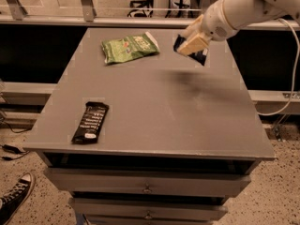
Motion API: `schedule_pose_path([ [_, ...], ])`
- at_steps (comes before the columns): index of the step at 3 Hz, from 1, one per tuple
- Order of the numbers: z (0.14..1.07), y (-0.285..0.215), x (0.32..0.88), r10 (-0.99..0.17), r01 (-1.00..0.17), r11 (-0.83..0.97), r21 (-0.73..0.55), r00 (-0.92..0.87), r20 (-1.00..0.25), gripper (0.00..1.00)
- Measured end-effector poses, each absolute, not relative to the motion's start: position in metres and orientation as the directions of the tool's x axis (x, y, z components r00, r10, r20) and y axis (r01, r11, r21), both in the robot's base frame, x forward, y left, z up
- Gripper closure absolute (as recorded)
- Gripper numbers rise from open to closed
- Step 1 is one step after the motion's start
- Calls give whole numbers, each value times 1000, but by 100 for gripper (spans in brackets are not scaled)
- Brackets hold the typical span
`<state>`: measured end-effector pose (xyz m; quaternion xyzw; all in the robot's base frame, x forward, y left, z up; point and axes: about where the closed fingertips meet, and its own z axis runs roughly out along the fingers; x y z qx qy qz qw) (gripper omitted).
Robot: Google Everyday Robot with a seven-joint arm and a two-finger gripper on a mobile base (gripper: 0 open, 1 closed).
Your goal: Move rxbar blueberry near green jalapeno chip bag
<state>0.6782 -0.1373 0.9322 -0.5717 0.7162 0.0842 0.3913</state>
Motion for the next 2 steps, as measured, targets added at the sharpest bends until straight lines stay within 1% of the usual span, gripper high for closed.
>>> schedule_pose_path([
  [1, 944, -107, 721, -728, -874, 309, -375, 36, -685, 100],
  [2, 939, -83, 744, -709, -878, 296, -378, 64, -703, 100],
])
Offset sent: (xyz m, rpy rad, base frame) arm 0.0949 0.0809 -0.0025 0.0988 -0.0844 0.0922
